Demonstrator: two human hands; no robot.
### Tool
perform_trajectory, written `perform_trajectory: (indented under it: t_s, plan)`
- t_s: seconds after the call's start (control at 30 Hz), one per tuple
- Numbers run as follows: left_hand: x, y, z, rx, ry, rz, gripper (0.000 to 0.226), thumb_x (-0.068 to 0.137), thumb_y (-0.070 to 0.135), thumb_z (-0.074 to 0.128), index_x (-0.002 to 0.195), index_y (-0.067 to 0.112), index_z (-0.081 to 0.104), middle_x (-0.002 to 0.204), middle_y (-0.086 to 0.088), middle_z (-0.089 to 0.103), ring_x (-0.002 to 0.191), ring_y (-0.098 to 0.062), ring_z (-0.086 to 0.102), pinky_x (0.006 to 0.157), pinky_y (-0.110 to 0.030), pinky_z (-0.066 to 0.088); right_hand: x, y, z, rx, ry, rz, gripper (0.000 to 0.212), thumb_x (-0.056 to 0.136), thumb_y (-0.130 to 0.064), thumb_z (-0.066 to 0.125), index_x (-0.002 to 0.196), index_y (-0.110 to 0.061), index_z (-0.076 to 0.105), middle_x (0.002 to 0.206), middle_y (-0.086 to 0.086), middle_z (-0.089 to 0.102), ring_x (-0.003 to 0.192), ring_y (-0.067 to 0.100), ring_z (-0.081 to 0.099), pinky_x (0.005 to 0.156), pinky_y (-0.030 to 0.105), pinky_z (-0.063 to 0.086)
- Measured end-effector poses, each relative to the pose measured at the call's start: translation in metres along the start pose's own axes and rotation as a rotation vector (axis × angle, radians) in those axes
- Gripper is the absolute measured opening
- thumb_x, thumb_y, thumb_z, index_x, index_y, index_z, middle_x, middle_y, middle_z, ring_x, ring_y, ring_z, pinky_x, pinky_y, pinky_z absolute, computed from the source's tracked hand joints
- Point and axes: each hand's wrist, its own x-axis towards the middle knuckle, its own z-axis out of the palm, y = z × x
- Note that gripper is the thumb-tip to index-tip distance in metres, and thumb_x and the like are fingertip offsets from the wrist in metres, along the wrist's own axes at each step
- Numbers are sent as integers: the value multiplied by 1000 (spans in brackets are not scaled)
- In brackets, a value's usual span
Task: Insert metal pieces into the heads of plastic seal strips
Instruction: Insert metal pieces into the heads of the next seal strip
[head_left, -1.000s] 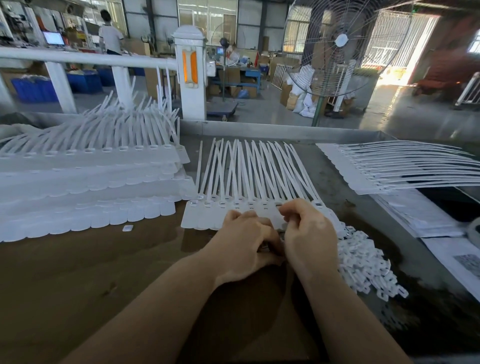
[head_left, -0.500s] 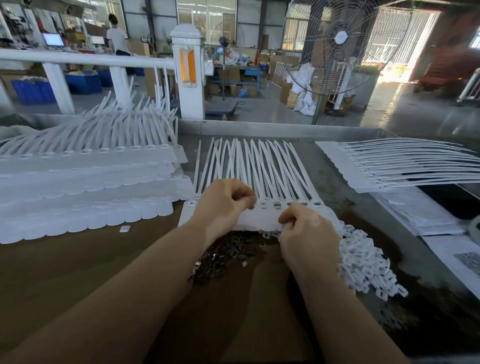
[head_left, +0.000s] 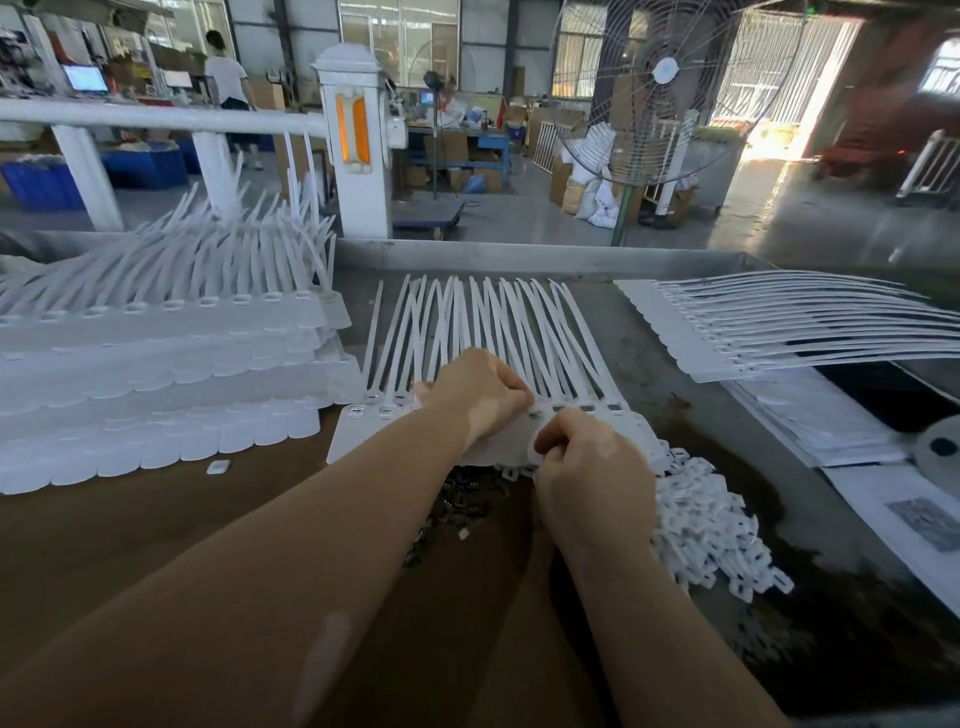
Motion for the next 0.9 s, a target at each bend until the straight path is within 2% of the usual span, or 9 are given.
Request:
perform_trajectory:
  t_s: [0.23,0.3,0.4,0.5,0.67,0.77,0.83,0.9]
  plan:
    - [3,3,-1,-17,-30,-44,15,80,20,72,67,26,68,90,4,69,102,-21,60,106,-47,34,1,0,-2,-29,-43,-8,18,81,-3,47,81,-13,63,73,-1,57,75,21,53,68,30,36]
    - [5,2,-1,-27,-35,-64,14,80,21,72,68,26,69,85,8,66,98,-18,59,103,-42,38,0,0,-3,-21,-37,-11,19,81,-3,47,80,-12,64,74,1,60,73,21,53,68,30,37]
    - [5,0,-3,-153,-48,-89,12,83,19,70,73,23,67,90,4,66,85,-10,56,77,-25,45,0,0,-3,2,-29,2,19,81,-2,47,80,-11,64,74,2,61,71,20,51,68,30,36]
    - [5,-3,-8,-243,-60,-99,8,84,19,69,77,22,66,84,7,62,80,-5,54,59,-19,37,1,0,-2,19,-30,17,19,82,-2,47,82,-11,64,75,0,59,71,16,46,68,29,35]
    - [0,-8,-18,-220,-167,-30,5,81,17,72,84,20,70,88,8,65,85,-5,56,63,-18,35,3,2,-1,29,-61,69,19,83,-6,46,84,-15,62,80,0,60,77,19,51,63,29,34]
    - [-3,-10,-23,-113,-233,10,5,77,16,74,78,21,73,88,10,65,86,-5,54,66,-21,36,3,2,-2,33,-48,63,18,82,-6,46,83,-15,62,78,0,59,75,18,49,61,28,32]
    - [-5,-11,-25,-76,-234,51,9,77,16,75,73,24,72,84,11,64,83,-4,54,64,-20,36,3,1,-2,32,-43,60,19,83,-5,47,82,-15,62,78,-1,59,74,17,49,61,27,31]
    - [-6,-12,-24,-65,-203,108,10,82,16,70,77,25,71,88,13,65,85,-3,56,67,-17,38,3,1,-2,36,-43,61,19,83,-4,47,83,-15,63,78,-2,58,74,16,48,61,27,29]
